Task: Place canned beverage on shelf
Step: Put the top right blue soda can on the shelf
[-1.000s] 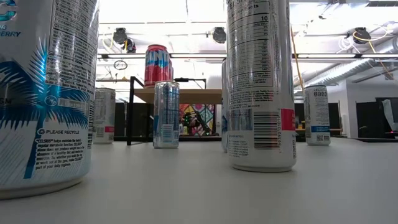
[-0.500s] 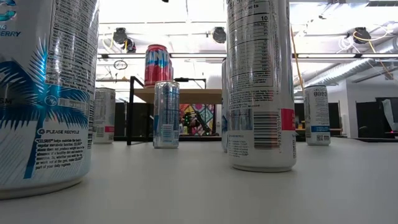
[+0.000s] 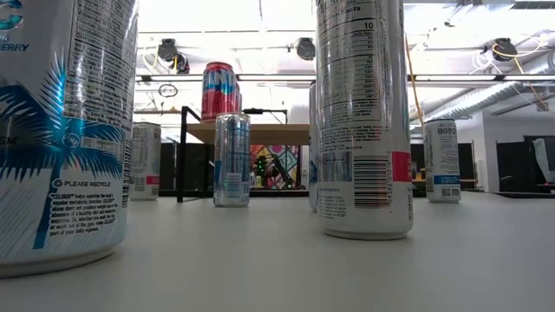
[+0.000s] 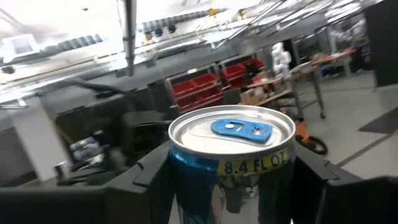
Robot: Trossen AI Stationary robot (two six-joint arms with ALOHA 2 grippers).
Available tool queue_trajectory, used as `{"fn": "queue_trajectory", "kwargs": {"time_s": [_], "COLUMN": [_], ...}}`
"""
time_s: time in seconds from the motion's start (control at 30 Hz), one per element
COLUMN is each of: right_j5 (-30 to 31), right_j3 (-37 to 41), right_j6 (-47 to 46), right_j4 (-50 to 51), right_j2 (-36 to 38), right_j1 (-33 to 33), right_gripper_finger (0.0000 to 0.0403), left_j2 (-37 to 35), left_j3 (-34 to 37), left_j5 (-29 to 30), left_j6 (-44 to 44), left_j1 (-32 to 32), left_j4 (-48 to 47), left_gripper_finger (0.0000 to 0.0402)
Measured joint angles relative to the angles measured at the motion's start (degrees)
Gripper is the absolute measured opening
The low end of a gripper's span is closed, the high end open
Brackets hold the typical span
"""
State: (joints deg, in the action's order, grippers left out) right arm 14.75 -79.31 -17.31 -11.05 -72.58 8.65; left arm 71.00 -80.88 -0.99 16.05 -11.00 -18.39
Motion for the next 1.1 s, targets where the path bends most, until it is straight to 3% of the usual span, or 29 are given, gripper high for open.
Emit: {"fn": "queue_trajectory", "kwargs": {"time_s": [0.33, 0.83, 1.1], "right_j5": [-6.9, -21.0, -23.42], "right_j3": [0.0, 0.0, 0.0], "right_j6": [0.83, -0.08, 0.43], "right_j4": [-0.03, -7.63, -10.99], "right_j2": [-1.72, -11.88, -17.22], "right_j1": [9.11, 21.48, 24.49], "right_gripper_finger": [0.0198, 0.0198, 0.0198], "left_j2": [-6.12, -5.97, -6.81], "left_j3": [-0.02, 0.0, 0.02], "left_j5": [7.49, 6.38, 9.32], "left_j6": [1.53, 5.76, 6.09], "left_j1": [-0.27, -0.22, -0.23], "left_j4": [-5.12, -6.15, -13.83], "left_gripper_finger": [0.0379, 0.0379, 0.0379]}}
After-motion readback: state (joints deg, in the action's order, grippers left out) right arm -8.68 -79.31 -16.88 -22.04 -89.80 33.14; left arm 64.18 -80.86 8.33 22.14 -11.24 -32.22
